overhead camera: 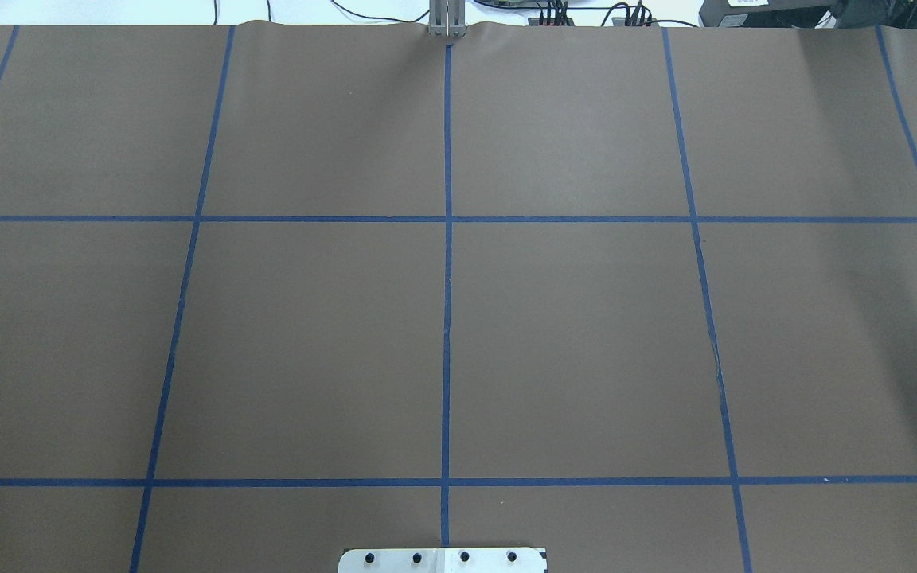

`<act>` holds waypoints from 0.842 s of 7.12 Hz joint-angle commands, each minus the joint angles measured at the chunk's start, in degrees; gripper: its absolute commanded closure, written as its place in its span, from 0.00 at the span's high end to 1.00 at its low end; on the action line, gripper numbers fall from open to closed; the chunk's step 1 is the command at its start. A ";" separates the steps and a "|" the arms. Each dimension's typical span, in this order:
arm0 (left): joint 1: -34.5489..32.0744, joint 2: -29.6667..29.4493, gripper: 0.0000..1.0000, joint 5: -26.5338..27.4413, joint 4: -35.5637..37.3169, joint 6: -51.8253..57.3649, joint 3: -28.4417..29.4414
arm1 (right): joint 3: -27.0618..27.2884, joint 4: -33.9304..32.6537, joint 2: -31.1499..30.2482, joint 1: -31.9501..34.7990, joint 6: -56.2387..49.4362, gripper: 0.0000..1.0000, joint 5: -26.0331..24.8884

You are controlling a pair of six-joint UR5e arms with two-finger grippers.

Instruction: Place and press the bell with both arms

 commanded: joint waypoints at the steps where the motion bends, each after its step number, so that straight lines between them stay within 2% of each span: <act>1: 5.08 0.11 0.99 0.21 1.15 -3.30 -0.11 | 0.01 0.00 -0.01 -0.46 -0.01 1.00 -0.02; 2: 8.23 0.11 0.99 1.51 1.16 -4.46 0.06 | -0.08 0.00 -0.09 -0.72 -0.01 1.00 -0.02; 6: 10.10 -1.20 0.99 2.05 1.08 -4.82 1.38 | -0.08 0.00 -0.09 -1.77 -0.01 1.00 -0.02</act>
